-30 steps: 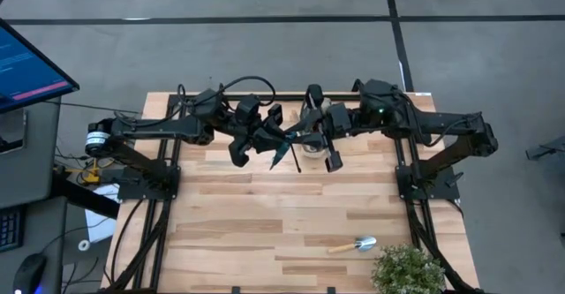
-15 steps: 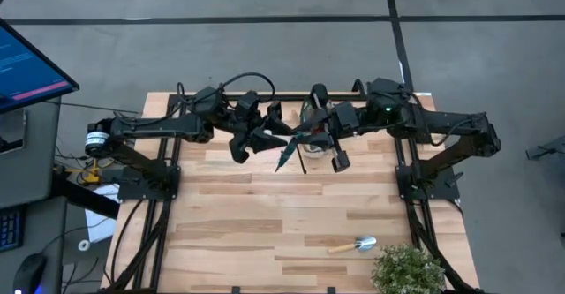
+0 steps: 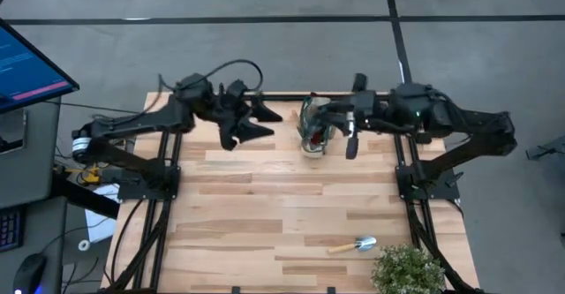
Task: Pick & Place Garden tools in Gardening bag
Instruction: Put the shear scissors into the side pocket of the gardening bag
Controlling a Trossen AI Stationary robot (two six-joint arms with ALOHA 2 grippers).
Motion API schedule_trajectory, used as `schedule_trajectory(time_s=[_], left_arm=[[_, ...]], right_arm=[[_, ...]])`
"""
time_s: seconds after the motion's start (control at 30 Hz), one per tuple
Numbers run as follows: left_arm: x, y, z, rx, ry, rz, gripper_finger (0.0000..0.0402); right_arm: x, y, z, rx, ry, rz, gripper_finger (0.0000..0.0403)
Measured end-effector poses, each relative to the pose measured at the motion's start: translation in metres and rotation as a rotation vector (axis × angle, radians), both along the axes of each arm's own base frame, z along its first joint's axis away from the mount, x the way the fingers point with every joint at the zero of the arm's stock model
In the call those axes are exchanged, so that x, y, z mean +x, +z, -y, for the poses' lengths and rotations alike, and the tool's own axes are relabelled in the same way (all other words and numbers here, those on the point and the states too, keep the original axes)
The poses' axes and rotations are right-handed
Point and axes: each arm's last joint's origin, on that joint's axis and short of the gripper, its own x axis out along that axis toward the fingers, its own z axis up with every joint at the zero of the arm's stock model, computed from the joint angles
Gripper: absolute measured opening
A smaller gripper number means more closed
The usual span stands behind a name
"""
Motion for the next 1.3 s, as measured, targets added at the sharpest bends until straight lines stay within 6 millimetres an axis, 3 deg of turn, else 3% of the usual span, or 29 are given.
schedule_trajectory(time_s=[0.1,0.2,0.43,0.63,0.93,1.3], left_arm=[[-0.019,0.001,-0.006,-0.017,0.117,-0.047,0.0237],[-0.034,0.003,-0.010,-0.030,0.230,-0.060,0.0208],[-0.058,0.013,-0.009,-0.024,0.286,-0.002,0.0126],[-0.067,0.016,-0.006,-0.023,0.284,0.020,0.0074],[-0.067,0.016,-0.006,-0.023,0.283,0.020,0.0033],[-0.066,0.015,-0.006,-0.020,0.284,0.012,0.0010]], right_arm=[[-0.009,-0.012,-0.003,0.035,-0.217,-0.098,0.0052],[-0.001,-0.038,-0.003,0.075,-0.335,-0.143,0.0052],[0.026,-0.122,-0.002,0.210,-0.315,-0.162,0.0052],[0.027,-0.166,0.007,0.193,-0.324,-0.234,0.0052],[0.027,-0.178,0.032,0.049,-0.231,-0.324,0.0052],[0.028,-0.179,0.043,-0.062,-0.326,-0.359,0.0052]])
